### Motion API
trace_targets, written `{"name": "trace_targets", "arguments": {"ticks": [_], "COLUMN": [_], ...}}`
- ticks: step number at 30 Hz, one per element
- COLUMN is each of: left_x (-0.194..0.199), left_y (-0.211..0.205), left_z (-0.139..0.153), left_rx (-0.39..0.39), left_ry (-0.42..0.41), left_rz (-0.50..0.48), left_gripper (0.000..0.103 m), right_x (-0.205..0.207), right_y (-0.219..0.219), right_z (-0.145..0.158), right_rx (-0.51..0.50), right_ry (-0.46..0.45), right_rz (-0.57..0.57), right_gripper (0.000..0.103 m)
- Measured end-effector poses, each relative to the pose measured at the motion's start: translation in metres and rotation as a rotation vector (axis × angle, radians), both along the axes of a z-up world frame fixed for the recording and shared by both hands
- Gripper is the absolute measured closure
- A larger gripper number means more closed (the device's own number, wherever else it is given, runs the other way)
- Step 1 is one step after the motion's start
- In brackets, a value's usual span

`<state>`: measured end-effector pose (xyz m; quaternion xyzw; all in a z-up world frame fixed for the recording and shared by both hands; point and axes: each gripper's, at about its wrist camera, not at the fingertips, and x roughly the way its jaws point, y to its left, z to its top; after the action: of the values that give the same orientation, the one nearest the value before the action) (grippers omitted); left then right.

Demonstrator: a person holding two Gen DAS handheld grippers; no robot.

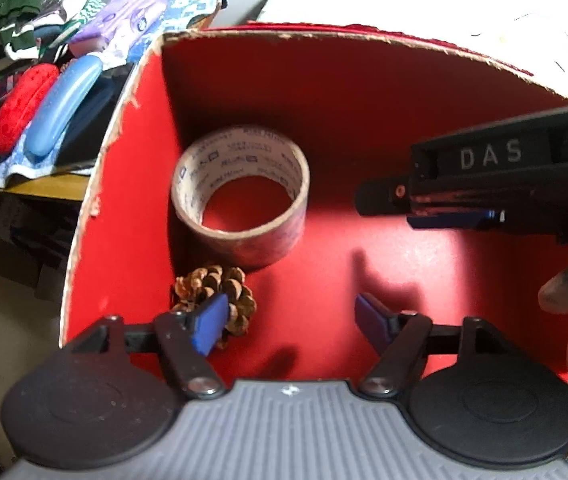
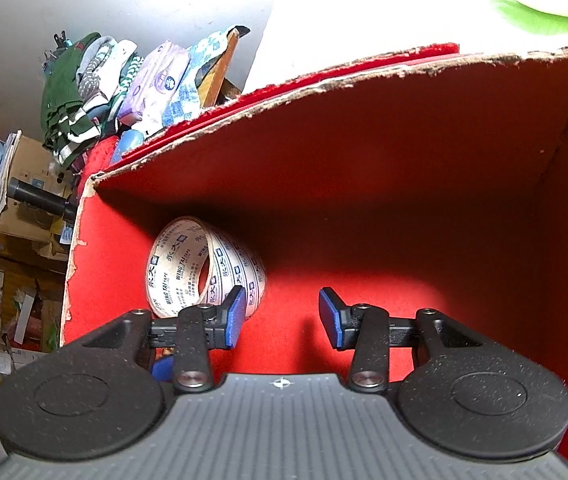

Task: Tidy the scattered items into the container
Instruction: 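Withdraw the left tool from the red box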

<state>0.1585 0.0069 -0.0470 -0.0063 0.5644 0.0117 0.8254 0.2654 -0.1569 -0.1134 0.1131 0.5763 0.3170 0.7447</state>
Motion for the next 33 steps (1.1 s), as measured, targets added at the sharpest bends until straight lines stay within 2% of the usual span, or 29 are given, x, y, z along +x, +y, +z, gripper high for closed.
{"name": "trace_targets", "arguments": {"ticks": [2,5,14,18,22,28,33], "left_x": [-0.002,-0.007,-0.013,-0.012,-0.017,-0.024,-0.040], "left_y": [-0.006,-0.014,-0.016,-0.014,-0.015,-0.014,-0.005], "left_z": [-0.004,-0.005,-0.002,0.006,0.020,0.036,0.058], "left_rx": [0.000,0.045,0.070,0.051,0.051,0.045,-0.017], "left_ry": [0.024,-0.015,-0.071,-0.096,-0.152,-0.180,-0.231], "left_rz": [-0.034,-0.051,-0.019,-0.017,-0.046,-0.081,-0.116], "left_gripper": [0.013,0.014,0.016,0.015,0.008,0.006,0.006], "right_x": [0.001,0.001,0.000,-0.005,-0.017,-0.035,-0.062], "right_y": [0.000,0.000,0.001,-0.001,-0.009,-0.030,-0.037], "right_z": [0.000,0.001,0.003,0.011,0.028,0.048,0.066], "right_rx": [-0.002,-0.001,-0.004,-0.020,-0.052,-0.047,-0.056], "right_ry": [-0.003,-0.007,-0.035,-0.093,-0.193,-0.244,-0.304], "right_rz": [-0.002,-0.002,-0.018,-0.046,-0.078,-0.160,-0.210], "right_gripper": [0.059,0.058,0.058,0.058,0.057,0.053,0.050]}}
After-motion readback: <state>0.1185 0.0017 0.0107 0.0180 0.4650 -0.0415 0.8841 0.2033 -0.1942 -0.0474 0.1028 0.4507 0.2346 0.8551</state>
